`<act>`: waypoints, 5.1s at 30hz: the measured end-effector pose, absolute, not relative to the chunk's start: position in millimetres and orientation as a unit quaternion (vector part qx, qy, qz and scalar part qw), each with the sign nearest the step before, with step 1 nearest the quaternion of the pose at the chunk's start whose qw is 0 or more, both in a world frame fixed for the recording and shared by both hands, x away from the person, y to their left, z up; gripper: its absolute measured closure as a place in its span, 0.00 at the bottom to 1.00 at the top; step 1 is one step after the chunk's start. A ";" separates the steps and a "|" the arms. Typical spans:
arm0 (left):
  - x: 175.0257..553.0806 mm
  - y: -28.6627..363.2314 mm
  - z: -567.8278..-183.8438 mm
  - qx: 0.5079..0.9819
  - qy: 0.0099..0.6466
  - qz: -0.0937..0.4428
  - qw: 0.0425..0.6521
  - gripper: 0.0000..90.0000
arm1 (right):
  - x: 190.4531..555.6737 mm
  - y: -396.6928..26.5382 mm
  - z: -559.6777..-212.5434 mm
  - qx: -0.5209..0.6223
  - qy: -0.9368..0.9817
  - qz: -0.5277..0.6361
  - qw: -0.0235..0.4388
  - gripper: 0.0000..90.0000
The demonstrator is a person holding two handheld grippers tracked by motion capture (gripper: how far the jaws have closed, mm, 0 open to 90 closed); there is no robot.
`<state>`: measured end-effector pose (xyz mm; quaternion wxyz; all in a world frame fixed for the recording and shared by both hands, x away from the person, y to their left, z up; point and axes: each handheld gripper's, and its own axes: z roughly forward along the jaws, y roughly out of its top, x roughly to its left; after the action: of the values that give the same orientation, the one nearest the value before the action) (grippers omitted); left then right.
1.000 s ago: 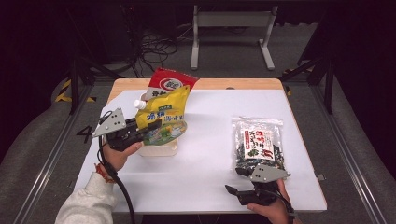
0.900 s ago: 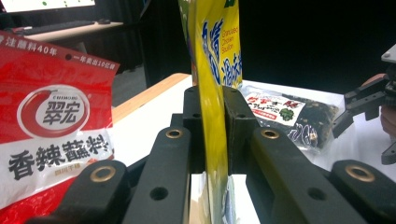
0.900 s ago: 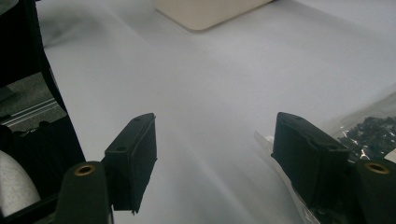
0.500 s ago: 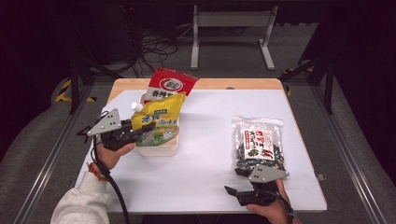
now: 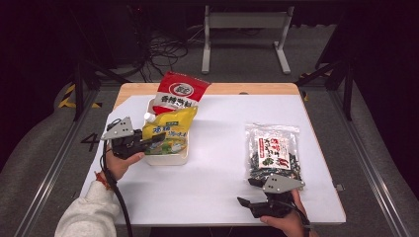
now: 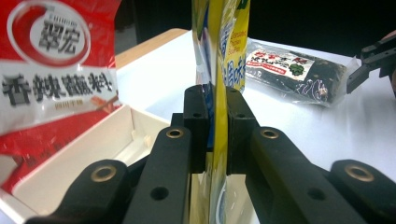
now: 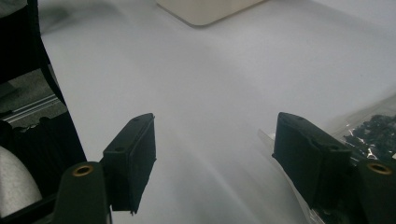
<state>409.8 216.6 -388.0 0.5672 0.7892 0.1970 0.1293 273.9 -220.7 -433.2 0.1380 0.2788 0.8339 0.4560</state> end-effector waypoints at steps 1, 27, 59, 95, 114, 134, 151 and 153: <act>410.8 217.9 -389.5 0.787 0.202 0.126 0.569 0.92 | 273.8 -220.8 -433.1 0.279 0.833 0.457 0.138 0.33; 414.2 223.4 -411.1 0.790 0.233 0.112 0.556 0.92 | 275.4 -220.6 -431.2 0.276 0.835 0.455 0.140 0.32; 340.8 228.9 -403.6 0.775 0.278 0.225 0.522 0.35 | 297.5 -338.8 -418.3 0.434 0.762 0.415 0.242 0.34; 336.2 91.1 -448.7 0.864 0.178 -0.010 0.470 0.24 | 326.2 -339.7 -450.7 0.451 0.782 0.428 0.033 0.56; 375.6 22.0 -463.1 0.842 0.231 -0.064 0.483 0.20 | 310.3 -312.6 -451.4 0.371 0.811 0.445 0.083 0.57; 369.7 38.6 -436.2 0.806 0.147 -0.068 0.570 0.75 | 300.1 -289.6 -445.3 0.326 0.820 0.456 0.117 0.57; 362.0 46.3 -422.0 0.798 0.096 -0.066 0.592 0.84 | 310.3 -280.9 -427.2 0.317 0.802 0.496 0.104 0.30; 361.8 46.6 -422.0 0.797 0.098 -0.066 0.592 0.83 | 310.9 -279.3 -423.1 0.316 0.797 0.505 0.103 0.32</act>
<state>361.8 46.6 -422.0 0.5922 0.7970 0.0984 -0.0664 310.9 -279.3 -423.1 0.1031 0.3157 0.7965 0.5053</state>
